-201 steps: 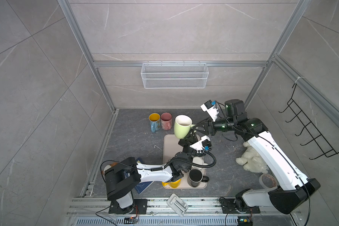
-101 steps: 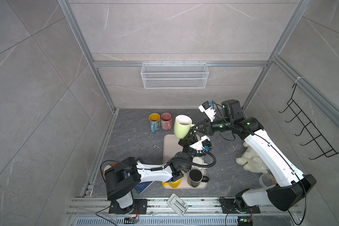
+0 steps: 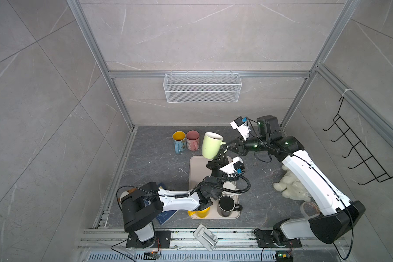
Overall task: Turn the mug right side up
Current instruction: Place the mug at the top-center of the table.
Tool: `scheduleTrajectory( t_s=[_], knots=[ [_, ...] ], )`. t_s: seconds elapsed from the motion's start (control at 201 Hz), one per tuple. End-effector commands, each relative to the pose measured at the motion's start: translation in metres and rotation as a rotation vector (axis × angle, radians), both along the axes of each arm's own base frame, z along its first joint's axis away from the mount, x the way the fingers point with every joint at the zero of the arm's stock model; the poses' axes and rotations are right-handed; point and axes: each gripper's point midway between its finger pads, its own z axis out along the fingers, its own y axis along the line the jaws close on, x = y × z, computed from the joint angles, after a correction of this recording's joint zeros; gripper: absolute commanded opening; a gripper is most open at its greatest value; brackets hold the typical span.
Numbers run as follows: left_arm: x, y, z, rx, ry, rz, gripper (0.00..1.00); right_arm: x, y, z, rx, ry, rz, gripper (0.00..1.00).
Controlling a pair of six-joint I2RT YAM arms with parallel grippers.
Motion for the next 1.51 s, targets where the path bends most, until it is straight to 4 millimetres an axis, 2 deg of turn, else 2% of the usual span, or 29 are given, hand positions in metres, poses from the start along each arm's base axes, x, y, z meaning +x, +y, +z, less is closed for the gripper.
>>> scheduleTrajectory(
  t_s=[0.0, 0.254, 0.378, 0.468, 0.766, 1.095, 1.309, 1.503],
  knots=[
    [-0.008, 0.017, 0.063, -0.172, -0.112, 0.011, 0.00, -0.004, 0.002, -0.015, 0.001, 0.094, -0.018, 0.00],
    [-0.006, 0.017, 0.066, -0.166, -0.111, 0.032, 0.16, 0.000, 0.002, -0.015, 0.016, 0.092, -0.043, 0.00],
    [-0.006, 0.019, 0.065, -0.161, -0.110, 0.042, 0.31, 0.003, 0.001, -0.014, 0.019, 0.088, -0.058, 0.00],
    [-0.006, 0.020, 0.066, -0.162, -0.107, 0.047, 0.35, 0.005, 0.002, -0.014, 0.019, 0.088, -0.066, 0.00],
    [-0.006, 0.026, 0.067, -0.162, -0.103, 0.065, 0.43, 0.025, -0.003, -0.014, -0.001, 0.066, -0.150, 0.00],
    [-0.007, 0.035, 0.066, -0.158, -0.097, 0.084, 0.48, 0.061, -0.008, 0.006, -0.005, -0.006, -0.279, 0.00],
    [-0.006, 0.038, 0.066, -0.147, -0.088, 0.106, 0.51, 0.080, -0.008, 0.011, 0.001, -0.034, -0.332, 0.00],
    [0.012, 0.061, 0.074, -0.241, 0.018, 0.191, 0.53, 0.099, -0.012, 0.002, -0.033, -0.030, -0.397, 0.00]
  ],
)
